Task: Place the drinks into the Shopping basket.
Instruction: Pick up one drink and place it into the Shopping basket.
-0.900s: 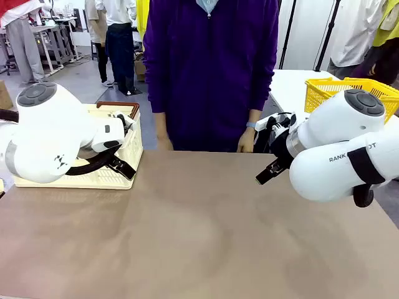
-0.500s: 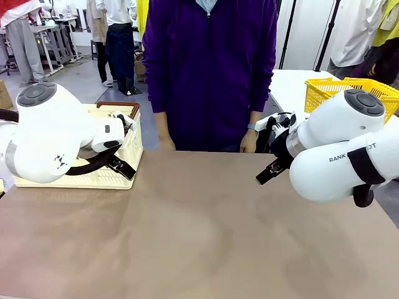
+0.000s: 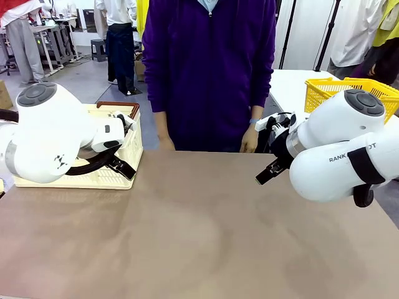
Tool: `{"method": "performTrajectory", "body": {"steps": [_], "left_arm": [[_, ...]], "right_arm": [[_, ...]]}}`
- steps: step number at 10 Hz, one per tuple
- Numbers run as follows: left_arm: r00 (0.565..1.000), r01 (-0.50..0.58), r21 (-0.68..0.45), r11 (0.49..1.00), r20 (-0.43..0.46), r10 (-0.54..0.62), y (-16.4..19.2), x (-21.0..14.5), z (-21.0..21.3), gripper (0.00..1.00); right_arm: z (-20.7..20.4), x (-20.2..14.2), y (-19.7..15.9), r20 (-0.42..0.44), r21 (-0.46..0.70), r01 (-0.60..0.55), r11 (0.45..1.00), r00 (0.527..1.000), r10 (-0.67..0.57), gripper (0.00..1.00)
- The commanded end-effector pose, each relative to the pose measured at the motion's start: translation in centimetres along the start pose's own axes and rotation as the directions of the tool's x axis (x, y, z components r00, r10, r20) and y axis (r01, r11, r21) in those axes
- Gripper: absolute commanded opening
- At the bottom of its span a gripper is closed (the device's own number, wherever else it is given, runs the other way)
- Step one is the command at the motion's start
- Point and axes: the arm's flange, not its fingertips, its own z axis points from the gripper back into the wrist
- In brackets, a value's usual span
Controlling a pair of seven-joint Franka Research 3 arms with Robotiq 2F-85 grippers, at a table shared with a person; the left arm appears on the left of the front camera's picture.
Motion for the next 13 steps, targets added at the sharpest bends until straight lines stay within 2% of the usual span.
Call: {"method": "performTrajectory", "body": {"steps": [1,9,10,11,12,13], "left_arm": [[1.000,0.000,0.000,1.000,0.000,0.000,0.0,0.0,0.0,1.00],[1.000,0.000,0.000,1.000,0.000,0.000,0.0,0.0,0.0,1.00],[0.982,0.044,-0.239,0.970,-0.168,-0.086,-0.4,0.1,0.2,1.00],[0.938,0.074,-0.477,0.876,-0.266,-0.224,-0.6,-0.5,0.5,1.00],[0.942,0.117,-0.642,0.758,-0.171,-0.290,-0.7,-1.0,1.6,1.00],[0.950,0.096,-0.737,0.669,-0.133,-0.283,-0.4,-1.4,2.5,1.00]], "right_arm": [[0.0,0.0,0.0,0.000,0.000,0.001,1.000,1.000,-0.001,1.00],[0.0,0.0,0.0,0.000,0.000,0.000,1.000,1.000,0.000,1.00],[0.2,-0.5,-0.6,-0.059,0.177,0.111,0.978,0.993,-0.102,1.00],[0.7,-1.2,-1.1,-0.112,0.340,0.194,0.920,0.980,-0.166,1.00],[1.5,-1.8,-2.0,-0.137,0.466,0.270,0.843,0.963,-0.233,1.00],[2.2,-2.3,-3.1,-0.181,0.547,0.364,0.754,0.930,-0.319,1.00]]}}
